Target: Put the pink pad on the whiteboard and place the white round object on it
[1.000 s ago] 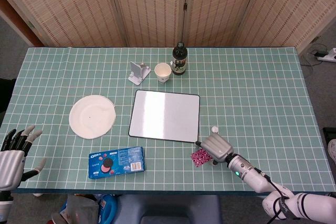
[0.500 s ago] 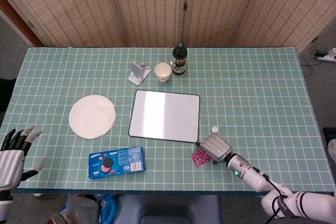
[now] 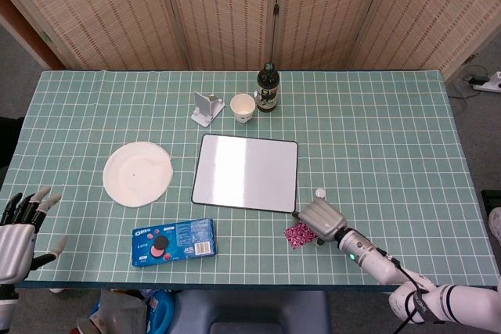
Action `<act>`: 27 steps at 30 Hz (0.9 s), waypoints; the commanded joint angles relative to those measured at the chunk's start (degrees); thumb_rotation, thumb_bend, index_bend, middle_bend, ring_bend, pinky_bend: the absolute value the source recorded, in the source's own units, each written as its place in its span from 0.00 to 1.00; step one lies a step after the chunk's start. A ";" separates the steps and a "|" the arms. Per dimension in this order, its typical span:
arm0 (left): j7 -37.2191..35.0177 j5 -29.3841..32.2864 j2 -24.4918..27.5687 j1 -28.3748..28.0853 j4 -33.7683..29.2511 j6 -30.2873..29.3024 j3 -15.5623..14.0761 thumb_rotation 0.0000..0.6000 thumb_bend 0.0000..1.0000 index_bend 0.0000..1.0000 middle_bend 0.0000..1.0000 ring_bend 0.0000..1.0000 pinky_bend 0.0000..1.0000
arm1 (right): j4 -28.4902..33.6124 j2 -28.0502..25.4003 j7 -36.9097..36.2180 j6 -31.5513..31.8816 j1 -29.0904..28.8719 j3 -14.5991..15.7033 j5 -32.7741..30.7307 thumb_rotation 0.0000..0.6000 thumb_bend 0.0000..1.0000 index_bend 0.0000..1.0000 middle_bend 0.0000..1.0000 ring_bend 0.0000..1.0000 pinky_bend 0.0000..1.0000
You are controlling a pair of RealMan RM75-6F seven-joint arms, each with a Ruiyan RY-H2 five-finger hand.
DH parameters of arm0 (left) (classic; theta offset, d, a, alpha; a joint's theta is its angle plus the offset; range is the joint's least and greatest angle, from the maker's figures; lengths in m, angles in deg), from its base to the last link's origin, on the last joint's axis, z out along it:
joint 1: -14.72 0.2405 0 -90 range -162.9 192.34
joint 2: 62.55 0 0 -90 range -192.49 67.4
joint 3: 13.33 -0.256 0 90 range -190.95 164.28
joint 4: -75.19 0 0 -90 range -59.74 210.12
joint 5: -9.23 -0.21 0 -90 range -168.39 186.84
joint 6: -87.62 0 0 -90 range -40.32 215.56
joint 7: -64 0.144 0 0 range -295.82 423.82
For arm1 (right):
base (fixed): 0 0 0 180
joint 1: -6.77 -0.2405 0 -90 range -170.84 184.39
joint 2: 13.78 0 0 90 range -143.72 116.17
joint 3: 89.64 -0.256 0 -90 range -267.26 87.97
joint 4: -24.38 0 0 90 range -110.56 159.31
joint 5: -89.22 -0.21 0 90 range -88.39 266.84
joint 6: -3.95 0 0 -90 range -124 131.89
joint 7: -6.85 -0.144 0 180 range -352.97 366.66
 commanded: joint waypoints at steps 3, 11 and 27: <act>-0.02 -0.04 0.06 0.04 0.00 -0.08 0.00 1.00 0.29 0.16 0.10 0.12 0.03 | 0.16 0.08 0.07 0.16 0.07 0.18 -0.06 1.00 0.19 0.41 0.97 1.00 1.00; 0.00 -0.13 0.16 0.11 -0.06 -0.21 0.00 1.00 0.29 0.16 0.10 0.12 0.03 | 0.73 -0.64 -0.55 0.89 0.25 0.21 0.13 1.00 0.21 0.43 0.97 1.00 1.00; 0.45 -0.47 0.64 0.05 -0.60 -0.64 0.30 1.00 0.29 0.16 0.10 0.12 0.03 | 3.62 -5.05 -4.61 1.90 -2.12 -5.03 -1.52 1.00 0.21 0.43 0.97 1.00 1.00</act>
